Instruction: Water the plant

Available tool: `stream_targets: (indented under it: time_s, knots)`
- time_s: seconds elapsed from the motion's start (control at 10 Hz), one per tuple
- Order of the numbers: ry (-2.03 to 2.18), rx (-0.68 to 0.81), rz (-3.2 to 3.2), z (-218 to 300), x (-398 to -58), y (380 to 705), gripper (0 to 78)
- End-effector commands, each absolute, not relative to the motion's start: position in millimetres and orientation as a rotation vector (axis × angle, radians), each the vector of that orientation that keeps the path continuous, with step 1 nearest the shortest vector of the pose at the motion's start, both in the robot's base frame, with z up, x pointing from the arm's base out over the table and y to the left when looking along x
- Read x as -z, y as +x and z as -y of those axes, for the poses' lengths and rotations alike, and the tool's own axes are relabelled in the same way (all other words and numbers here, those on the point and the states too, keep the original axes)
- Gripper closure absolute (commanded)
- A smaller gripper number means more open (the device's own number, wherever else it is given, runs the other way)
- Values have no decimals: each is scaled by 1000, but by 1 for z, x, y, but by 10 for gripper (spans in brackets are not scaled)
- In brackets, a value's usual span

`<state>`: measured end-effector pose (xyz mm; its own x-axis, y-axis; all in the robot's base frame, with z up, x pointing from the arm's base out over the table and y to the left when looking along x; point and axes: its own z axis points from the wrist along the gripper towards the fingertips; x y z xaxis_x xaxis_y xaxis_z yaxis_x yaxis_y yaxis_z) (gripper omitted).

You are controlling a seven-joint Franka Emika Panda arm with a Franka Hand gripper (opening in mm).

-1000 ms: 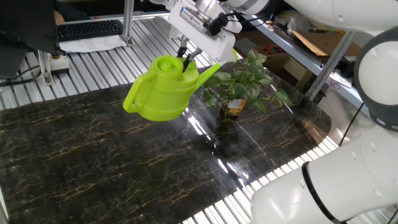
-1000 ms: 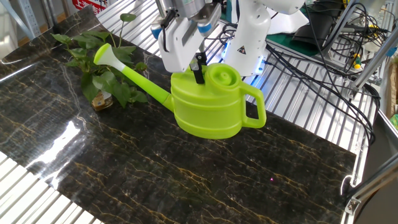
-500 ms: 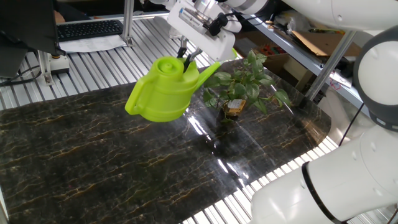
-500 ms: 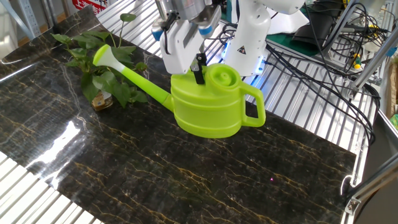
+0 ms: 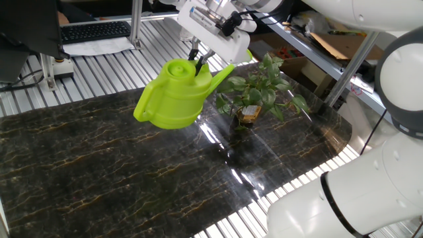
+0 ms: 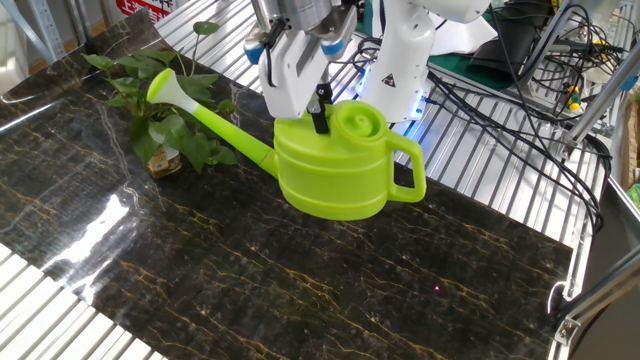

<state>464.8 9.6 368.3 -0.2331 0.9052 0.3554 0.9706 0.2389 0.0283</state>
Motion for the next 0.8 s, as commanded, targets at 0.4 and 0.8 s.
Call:
stream_targets:
  time_s: [0.4,0.8]
  knots:
    - [-1778,374,2209,-9,-374,467,764]
    - [-1809,368,2178,-28,-402,463,764]
